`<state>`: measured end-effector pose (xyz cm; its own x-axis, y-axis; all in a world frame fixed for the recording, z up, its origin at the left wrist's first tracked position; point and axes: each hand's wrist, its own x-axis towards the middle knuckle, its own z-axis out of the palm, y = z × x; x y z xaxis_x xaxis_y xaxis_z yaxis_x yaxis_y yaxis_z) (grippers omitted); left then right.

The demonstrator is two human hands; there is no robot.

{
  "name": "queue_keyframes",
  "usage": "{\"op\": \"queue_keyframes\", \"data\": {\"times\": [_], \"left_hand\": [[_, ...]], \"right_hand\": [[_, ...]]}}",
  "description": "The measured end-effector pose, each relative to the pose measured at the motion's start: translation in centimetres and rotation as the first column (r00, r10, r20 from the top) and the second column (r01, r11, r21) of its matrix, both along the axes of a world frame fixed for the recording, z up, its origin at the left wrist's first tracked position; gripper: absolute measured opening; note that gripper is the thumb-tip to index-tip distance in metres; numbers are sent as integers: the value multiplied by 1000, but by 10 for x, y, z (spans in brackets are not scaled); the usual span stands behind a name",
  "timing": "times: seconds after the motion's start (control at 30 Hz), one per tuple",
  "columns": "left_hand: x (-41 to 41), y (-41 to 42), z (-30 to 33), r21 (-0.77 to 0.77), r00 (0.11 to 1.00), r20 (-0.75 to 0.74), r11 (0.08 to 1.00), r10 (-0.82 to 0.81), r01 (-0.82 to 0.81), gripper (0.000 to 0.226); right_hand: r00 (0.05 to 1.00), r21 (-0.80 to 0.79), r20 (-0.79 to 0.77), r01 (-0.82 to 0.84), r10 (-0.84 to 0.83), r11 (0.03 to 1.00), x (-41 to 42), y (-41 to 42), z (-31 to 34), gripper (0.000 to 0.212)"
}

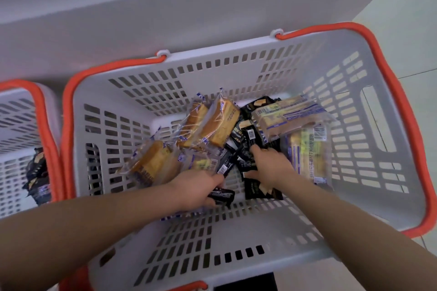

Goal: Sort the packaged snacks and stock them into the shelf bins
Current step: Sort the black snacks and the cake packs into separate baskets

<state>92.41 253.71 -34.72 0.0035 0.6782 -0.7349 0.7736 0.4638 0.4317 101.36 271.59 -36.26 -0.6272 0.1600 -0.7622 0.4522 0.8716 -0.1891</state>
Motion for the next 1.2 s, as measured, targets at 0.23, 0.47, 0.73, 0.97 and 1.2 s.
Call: {"op": "queue_keyframes", "data": {"times": [0.23,0.47,0.73,0.97,1.2], "left_hand": [[-12,-7,19,89,991,-83,991,107,-100,48],[-30,-5,31,73,969,-39,967,246,-242,51],[-44,0,42,125,945,-71,942,320,-310,45],[-46,-23,58,247,923,-31,898,384,-365,38],[-48,-62,103,440,815,99,709,571,-551,33]], "right_hand": [[953,-206,195,-193,234,959,9,3,11,66],[920,-165,340,-145,194,976,1,-12,13,78],[901,-129,399,-131,172,983,2,-28,5,78],[885,-257,465,146,-11,955,4,-22,4,94],[910,-477,219,414,-352,775,12,-31,46,75]]}}
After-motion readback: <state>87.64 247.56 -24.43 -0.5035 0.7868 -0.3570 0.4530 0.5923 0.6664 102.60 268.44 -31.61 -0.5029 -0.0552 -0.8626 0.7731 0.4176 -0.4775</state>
